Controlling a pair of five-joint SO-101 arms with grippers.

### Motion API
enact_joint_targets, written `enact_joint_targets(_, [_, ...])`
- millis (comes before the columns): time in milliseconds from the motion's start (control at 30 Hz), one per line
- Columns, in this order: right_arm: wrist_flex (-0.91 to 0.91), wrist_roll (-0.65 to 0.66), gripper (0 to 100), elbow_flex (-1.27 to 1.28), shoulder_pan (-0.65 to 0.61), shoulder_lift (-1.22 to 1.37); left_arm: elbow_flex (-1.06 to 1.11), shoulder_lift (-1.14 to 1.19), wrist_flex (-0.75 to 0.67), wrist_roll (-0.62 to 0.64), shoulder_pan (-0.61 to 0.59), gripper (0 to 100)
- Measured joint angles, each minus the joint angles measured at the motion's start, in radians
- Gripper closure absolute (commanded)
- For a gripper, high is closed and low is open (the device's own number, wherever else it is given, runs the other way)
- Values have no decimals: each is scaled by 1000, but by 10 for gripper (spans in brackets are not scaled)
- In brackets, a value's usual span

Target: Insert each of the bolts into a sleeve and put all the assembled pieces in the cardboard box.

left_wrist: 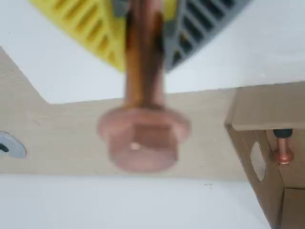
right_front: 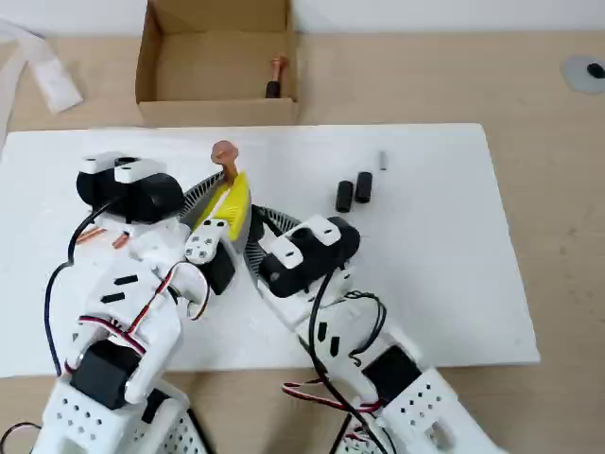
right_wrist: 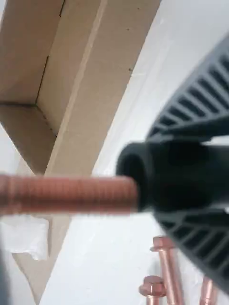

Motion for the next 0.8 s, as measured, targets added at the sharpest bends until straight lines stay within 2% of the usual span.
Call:
enact_joint_targets(333, [0,0,989,0,2,0,0,3,3,8,69,995])
enact_joint_targets(600, [2,0,989,0,2,0,0,3,3,-29,71,995])
enact_joint_targets(800, [5,0,989,0,2,-2,2,3,-55,-31,-3,995])
